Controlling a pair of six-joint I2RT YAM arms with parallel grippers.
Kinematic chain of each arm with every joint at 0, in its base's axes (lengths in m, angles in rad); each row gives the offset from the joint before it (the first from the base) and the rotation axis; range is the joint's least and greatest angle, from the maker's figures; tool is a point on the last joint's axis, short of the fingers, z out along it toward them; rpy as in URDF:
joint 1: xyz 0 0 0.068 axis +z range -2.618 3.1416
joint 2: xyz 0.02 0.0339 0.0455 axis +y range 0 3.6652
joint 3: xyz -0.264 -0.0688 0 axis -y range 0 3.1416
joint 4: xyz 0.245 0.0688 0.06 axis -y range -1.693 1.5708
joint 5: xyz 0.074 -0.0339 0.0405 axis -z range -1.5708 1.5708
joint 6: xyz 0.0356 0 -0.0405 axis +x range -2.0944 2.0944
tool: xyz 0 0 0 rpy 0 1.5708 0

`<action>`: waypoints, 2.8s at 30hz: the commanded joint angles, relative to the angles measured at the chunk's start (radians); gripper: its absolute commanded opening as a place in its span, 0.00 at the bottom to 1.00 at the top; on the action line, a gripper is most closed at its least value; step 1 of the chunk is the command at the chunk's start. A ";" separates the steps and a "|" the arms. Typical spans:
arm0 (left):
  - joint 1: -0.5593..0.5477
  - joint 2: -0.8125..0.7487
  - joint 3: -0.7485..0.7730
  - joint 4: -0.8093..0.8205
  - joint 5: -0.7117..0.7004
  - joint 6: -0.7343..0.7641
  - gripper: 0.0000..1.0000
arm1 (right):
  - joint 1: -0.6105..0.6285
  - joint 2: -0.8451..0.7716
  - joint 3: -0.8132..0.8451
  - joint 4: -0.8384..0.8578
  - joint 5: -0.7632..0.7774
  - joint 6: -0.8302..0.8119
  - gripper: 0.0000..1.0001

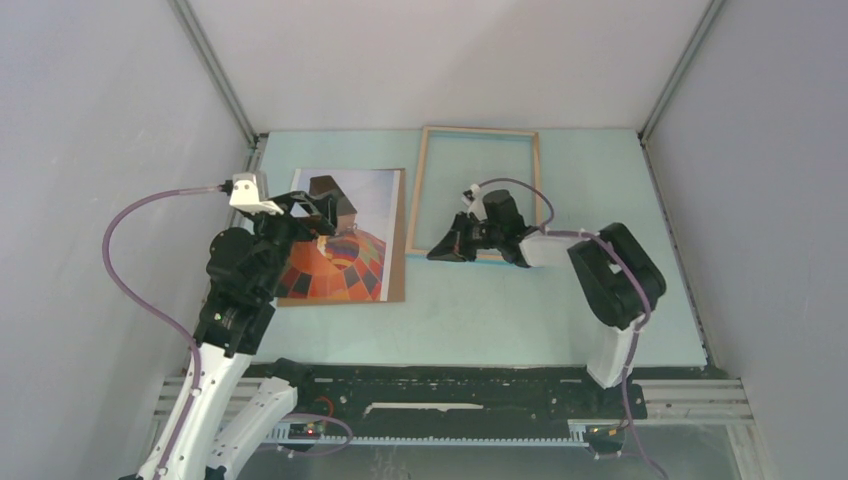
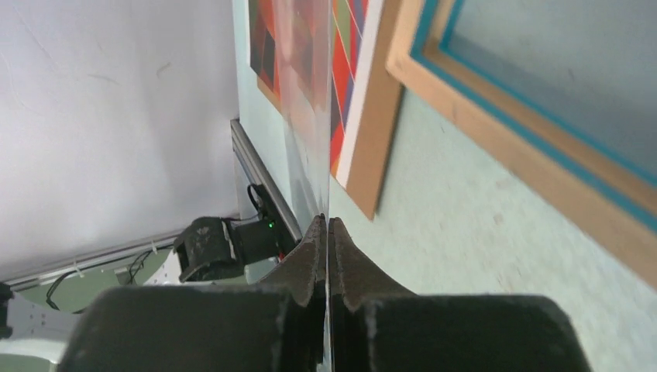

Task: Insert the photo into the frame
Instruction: Pick up the photo frame item at the center of the board.

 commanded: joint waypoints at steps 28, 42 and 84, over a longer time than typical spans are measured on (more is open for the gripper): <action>0.207 0.430 -0.281 -0.128 -0.093 -0.508 1.00 | -0.083 -0.102 -0.421 0.395 -0.024 0.084 0.33; 0.225 0.598 -0.334 0.010 0.006 -0.512 0.99 | -0.097 0.069 -0.212 0.269 -0.127 0.062 0.47; 0.220 0.341 -0.233 -0.016 0.057 -0.381 1.00 | -0.080 -0.234 -0.080 -0.192 0.213 -0.252 0.00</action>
